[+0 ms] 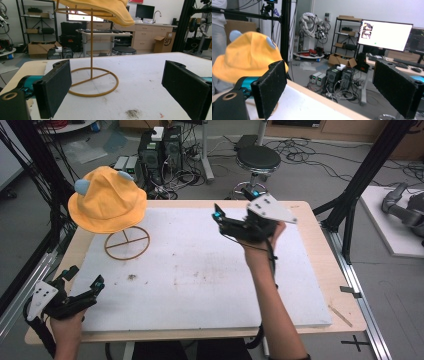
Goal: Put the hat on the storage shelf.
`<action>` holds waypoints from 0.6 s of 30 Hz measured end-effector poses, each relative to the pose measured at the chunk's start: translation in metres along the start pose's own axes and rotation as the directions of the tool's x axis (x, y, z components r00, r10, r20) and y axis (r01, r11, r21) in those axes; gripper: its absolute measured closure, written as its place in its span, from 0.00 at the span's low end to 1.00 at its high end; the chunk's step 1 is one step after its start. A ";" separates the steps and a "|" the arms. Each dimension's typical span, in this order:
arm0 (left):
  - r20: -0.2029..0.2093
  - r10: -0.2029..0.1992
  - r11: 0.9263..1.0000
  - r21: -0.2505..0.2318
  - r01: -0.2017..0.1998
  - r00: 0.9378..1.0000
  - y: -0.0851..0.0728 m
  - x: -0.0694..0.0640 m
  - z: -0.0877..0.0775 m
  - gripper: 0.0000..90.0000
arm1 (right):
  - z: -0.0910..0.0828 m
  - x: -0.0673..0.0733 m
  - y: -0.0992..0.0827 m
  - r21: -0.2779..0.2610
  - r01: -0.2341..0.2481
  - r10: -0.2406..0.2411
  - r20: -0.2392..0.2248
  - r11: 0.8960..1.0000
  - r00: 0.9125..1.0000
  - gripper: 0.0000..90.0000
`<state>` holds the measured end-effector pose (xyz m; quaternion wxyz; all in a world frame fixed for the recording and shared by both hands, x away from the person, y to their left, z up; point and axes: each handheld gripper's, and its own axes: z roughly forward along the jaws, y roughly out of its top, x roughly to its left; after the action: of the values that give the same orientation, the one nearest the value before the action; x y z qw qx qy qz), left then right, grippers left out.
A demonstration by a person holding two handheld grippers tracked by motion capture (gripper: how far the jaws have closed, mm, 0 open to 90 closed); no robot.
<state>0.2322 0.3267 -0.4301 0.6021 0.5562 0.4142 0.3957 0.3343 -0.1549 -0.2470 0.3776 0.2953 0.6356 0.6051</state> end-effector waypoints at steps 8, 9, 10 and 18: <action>0.007 -0.014 1.000 0.004 0.014 1.000 0.001 -0.001 0.004 0.11 | -0.071 -0.061 -0.038 -0.007 -0.060 0.060 0.033 0.998 0.998 0.13; 0.009 -0.015 1.000 0.005 0.015 1.000 0.002 -0.001 0.004 0.11 | -0.077 -0.066 -0.043 0.006 -0.059 0.059 0.040 0.998 0.997 0.13; 0.010 -0.017 1.000 0.005 0.017 1.000 0.002 -0.002 0.005 0.11 | -0.083 -0.071 -0.049 0.012 -0.054 0.053 0.046 0.998 0.998 0.13; 0.013 -0.012 1.000 0.008 0.012 1.000 0.005 -0.005 0.010 0.11 | -0.127 -0.103 -0.094 -0.023 -0.127 0.127 0.005 0.992 0.992 0.13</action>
<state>0.2401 0.3190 -0.4248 0.6048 0.5588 0.4153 0.3866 0.2913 -0.3192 -0.3293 0.3437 0.3328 0.6074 0.6342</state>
